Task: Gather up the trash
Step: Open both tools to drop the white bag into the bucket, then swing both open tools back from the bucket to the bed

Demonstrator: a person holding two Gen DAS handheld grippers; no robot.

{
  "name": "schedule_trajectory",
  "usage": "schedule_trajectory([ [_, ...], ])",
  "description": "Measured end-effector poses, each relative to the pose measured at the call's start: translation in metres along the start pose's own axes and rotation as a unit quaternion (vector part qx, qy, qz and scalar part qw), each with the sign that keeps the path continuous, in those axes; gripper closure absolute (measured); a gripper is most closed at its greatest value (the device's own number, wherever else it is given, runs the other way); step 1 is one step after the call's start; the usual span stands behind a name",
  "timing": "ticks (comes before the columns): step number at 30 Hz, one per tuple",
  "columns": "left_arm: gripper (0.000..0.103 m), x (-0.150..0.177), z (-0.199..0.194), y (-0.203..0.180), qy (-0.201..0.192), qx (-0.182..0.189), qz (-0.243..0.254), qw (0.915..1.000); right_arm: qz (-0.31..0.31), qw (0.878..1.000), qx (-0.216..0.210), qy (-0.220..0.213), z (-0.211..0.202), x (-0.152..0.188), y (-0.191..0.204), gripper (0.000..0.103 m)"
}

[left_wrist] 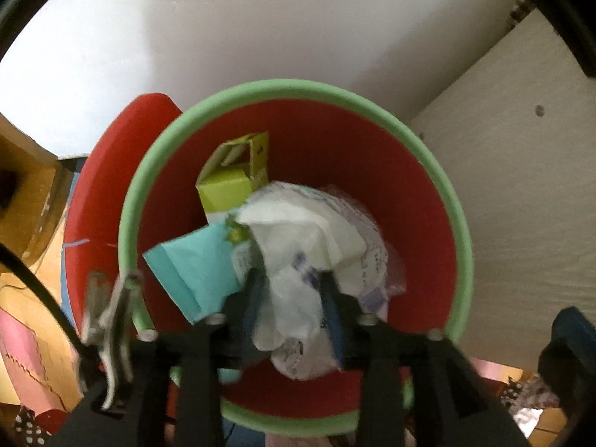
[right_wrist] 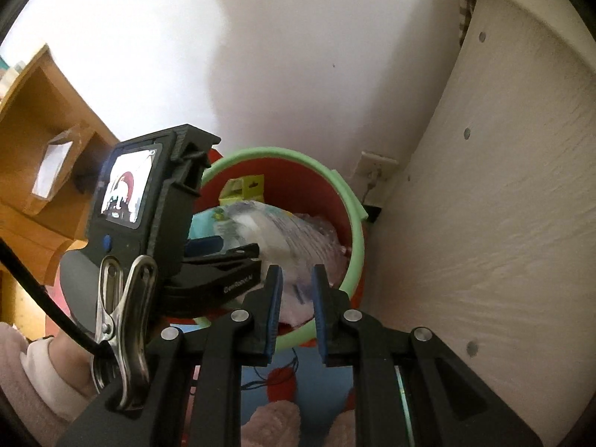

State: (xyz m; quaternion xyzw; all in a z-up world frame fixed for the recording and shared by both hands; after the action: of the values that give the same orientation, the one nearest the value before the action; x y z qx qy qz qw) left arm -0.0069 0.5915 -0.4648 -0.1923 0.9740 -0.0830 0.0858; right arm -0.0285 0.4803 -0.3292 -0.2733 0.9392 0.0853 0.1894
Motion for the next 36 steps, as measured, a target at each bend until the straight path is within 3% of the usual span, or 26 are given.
schedule_trajectory([
  [2,0.057,0.003,-0.011,-0.002,-0.003,-0.001,-0.003,1.0000,0.001,1.000,-0.005,-0.010,-0.011,-0.001,0.001,0.086],
  [4,0.046,0.005,-0.026,-0.001,-0.010,-0.002,-0.008,0.9999,0.003,1.000,-0.008,-0.017,-0.021,-0.001,0.001,0.086],
  [6,0.040,0.006,-0.037,0.002,-0.014,0.000,-0.019,0.9997,0.004,1.000,-0.009,-0.025,-0.034,-0.003,0.003,0.086],
  [16,0.040,0.014,-0.125,0.001,-0.050,-0.003,-0.025,0.9984,0.015,0.997,-0.043,-0.059,-0.095,-0.010,0.016,0.083],
  [23,0.040,0.017,-0.187,0.008,-0.049,0.013,-0.059,0.9970,0.023,0.994,-0.055,-0.090,-0.155,-0.015,0.016,0.083],
  [29,0.040,0.027,-0.235,-0.001,-0.054,0.015,-0.053,0.9970,0.029,0.992,-0.047,-0.117,-0.203,-0.010,0.003,0.083],
  [36,0.040,0.038,-0.279,-0.038,-0.063,0.022,-0.026,0.9974,0.047,0.988,-0.037,-0.145,-0.245,0.007,-0.034,0.082],
])
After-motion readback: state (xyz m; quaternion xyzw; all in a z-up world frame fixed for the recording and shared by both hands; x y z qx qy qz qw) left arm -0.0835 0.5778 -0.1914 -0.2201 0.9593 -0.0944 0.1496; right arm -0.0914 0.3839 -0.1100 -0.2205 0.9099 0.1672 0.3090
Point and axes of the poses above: each gripper's, at about its wrist camera, not at the fingertips, and z roughly the way its jaws point, y to its left, x to its underside, the point moved 4 cm from there along z, roughly the way its jaws point, and after that the axes turned 10 degrees about -z, right-handed, at the moved point
